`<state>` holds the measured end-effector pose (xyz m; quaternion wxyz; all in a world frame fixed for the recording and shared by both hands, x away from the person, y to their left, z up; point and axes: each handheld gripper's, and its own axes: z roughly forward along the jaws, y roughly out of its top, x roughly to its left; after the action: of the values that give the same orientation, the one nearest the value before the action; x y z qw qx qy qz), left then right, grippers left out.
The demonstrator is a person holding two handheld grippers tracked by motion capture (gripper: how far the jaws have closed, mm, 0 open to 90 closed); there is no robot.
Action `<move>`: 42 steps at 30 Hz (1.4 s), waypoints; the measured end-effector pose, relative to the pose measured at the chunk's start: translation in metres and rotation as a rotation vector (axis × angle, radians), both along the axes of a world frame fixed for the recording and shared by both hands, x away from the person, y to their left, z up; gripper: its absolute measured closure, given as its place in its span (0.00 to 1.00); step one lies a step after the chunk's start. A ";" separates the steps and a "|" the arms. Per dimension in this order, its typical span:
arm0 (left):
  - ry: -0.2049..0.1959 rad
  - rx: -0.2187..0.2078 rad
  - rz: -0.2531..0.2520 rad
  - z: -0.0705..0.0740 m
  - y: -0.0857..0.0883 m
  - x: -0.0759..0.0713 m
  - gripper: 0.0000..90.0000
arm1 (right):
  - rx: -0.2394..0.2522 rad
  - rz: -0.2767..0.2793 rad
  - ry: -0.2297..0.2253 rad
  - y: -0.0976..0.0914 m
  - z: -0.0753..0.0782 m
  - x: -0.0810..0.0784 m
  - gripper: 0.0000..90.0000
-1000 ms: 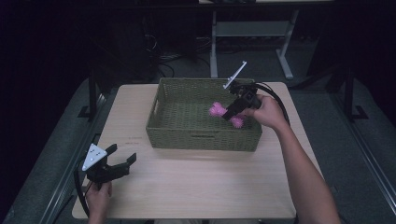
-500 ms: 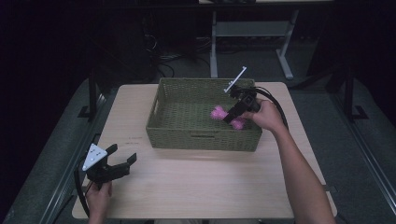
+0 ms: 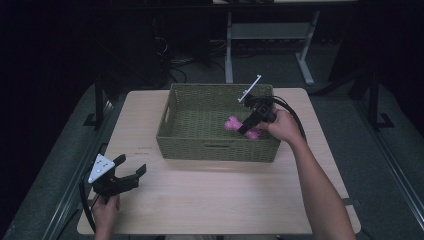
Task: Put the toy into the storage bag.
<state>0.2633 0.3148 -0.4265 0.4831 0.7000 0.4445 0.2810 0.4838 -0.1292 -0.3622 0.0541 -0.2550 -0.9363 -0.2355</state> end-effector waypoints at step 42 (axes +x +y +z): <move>0.003 0.005 -0.002 0.000 -0.002 0.001 0.15 | 0.012 -0.035 0.000 -0.014 0.000 -0.007 0.57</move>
<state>0.2640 0.3132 -0.4269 0.4811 0.7021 0.4439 0.2803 0.4768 -0.1431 -0.3623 0.0514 -0.2710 -0.9302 -0.2422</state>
